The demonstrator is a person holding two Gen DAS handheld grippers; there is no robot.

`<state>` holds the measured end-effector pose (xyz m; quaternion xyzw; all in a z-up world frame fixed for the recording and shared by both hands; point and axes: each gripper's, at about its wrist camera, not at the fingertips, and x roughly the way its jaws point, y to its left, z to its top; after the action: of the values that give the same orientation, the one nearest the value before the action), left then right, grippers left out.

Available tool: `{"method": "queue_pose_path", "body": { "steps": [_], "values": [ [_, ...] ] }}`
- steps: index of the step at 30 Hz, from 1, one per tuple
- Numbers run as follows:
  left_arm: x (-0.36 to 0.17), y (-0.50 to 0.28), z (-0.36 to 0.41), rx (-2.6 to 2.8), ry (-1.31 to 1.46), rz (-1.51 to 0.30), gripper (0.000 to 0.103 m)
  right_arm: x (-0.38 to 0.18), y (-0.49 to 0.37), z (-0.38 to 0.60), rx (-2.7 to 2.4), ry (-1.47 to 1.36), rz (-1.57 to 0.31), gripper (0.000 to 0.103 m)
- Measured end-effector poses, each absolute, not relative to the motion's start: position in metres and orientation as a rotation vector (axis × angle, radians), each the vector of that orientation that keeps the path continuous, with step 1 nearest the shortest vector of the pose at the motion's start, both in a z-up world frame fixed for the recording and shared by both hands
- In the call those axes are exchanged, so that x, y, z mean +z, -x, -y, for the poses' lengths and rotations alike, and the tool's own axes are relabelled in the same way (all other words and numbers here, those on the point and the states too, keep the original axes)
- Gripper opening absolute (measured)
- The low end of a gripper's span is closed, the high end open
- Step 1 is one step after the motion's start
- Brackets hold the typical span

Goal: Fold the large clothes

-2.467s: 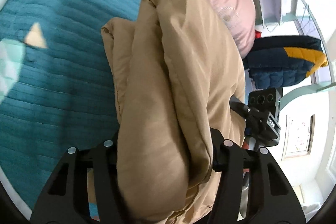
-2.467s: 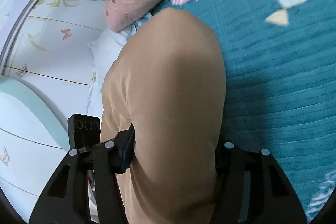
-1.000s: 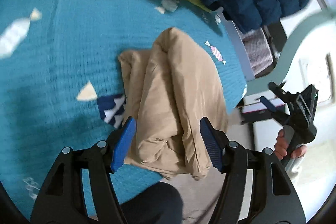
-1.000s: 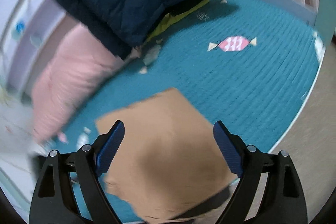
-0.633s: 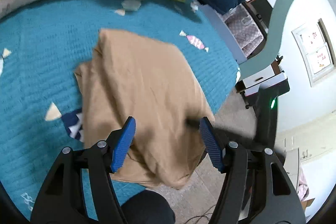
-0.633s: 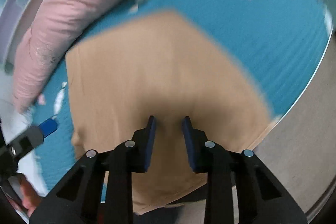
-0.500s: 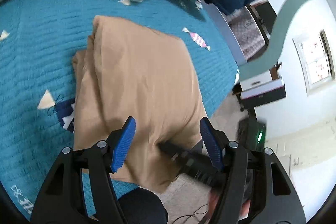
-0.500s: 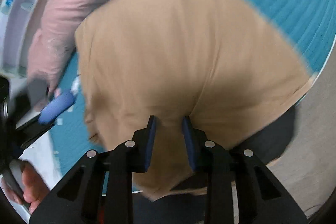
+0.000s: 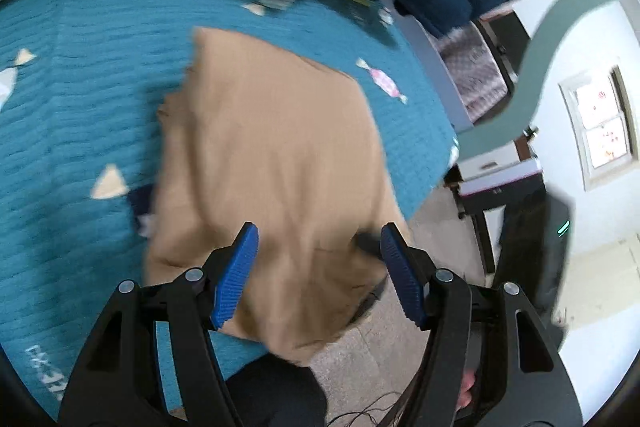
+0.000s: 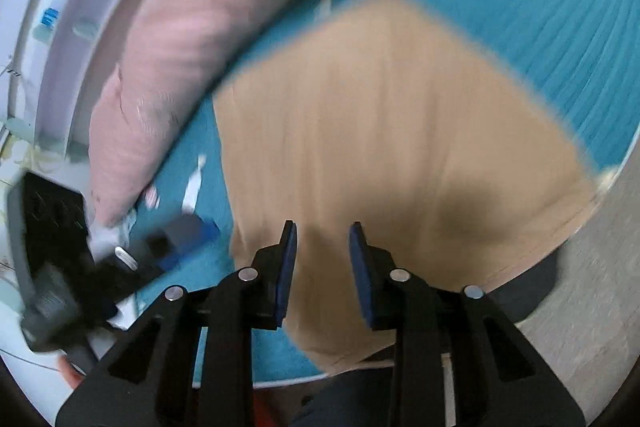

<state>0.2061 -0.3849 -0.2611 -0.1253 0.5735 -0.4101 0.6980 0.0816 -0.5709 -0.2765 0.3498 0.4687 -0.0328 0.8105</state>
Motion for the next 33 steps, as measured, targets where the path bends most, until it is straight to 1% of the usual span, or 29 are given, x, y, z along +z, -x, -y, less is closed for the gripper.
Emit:
{"method": "queue_pose_path", "body": {
  "steps": [2,4,5,6,7,8,9,10,11,13,15,16,18,20,25,28,30,33],
  "values": [
    [-0.268,-0.196,0.399,-0.946,0.266,-1.293,0.063,-0.27,-0.081,0.583,-0.119,-0.706,-0.98,0.028],
    [-0.282,-0.184,0.409,-0.937,0.215,-1.298,0.056,-0.285,-0.081,0.594,-0.133,-0.748,-1.003,0.027],
    [-0.29,-0.179,0.411,-0.922,0.188,-1.311,0.051,-0.302,-0.08,0.597,-0.136,-0.773,-1.044,0.025],
    [-0.303,-0.176,0.41,-0.896,0.158,-1.341,0.043,-0.311,-0.08,0.597,-0.14,-0.778,-1.07,0.025],
    [-0.318,-0.174,0.406,-0.862,0.13,-1.377,0.036,-0.326,-0.075,0.595,-0.152,-0.767,-1.107,0.019],
    [-0.328,-0.174,0.401,-0.831,0.107,-1.395,0.019,-0.336,-0.068,0.593,-0.164,-0.756,-1.121,0.013],
    [-0.342,-0.174,0.391,-0.795,0.088,-1.409,0.002,-0.344,-0.059,0.592,-0.179,-0.759,-1.127,0.009],
    [-0.352,-0.175,0.379,-0.794,0.111,-1.421,0.002,-0.35,-0.049,0.593,-0.184,-0.781,-1.127,0.003],
    [-0.357,-0.177,0.369,-0.812,0.156,-1.44,0.002,-0.353,-0.039,0.598,-0.182,-0.809,-1.126,0.0],
    [-0.361,-0.182,0.353,-0.819,0.214,-1.463,0.002,-0.356,-0.019,0.605,-0.198,-0.841,-1.13,0.0],
    [-0.352,-0.184,0.346,-0.755,0.129,-1.422,0.003,-0.35,-0.009,0.609,-0.239,-0.81,-1.136,0.0],
    [-0.345,-0.185,0.344,-0.742,0.082,-1.4,0.003,-0.346,-0.003,0.611,-0.287,-0.775,-1.153,0.003],
    [-0.33,-0.187,0.339,-0.798,0.114,-1.38,0.003,-0.33,0.004,0.617,-0.327,-0.733,-1.131,0.003],
    [-0.31,-0.188,0.338,-0.829,0.118,-1.317,0.003,-0.315,0.004,0.62,-0.313,-0.733,-1.091,0.003],
    [-0.261,-0.186,0.366,-0.936,0.077,-1.179,0.003,-0.271,-0.025,0.617,-0.313,-0.649,-0.943,0.003],
    [-0.255,-0.187,0.386,-0.967,0.072,-1.154,0.003,-0.257,-0.059,0.604,-0.237,-0.637,-0.889,0.003],
    [-0.259,-0.192,0.4,-0.979,0.102,-1.157,0.003,-0.262,-0.081,0.595,-0.208,-0.618,-0.906,0.003],
    [-0.285,-0.208,0.418,-0.888,0.042,-1.191,0.003,-0.295,-0.107,0.59,-0.211,-0.599,-1.005,0.002]
  ]
}}
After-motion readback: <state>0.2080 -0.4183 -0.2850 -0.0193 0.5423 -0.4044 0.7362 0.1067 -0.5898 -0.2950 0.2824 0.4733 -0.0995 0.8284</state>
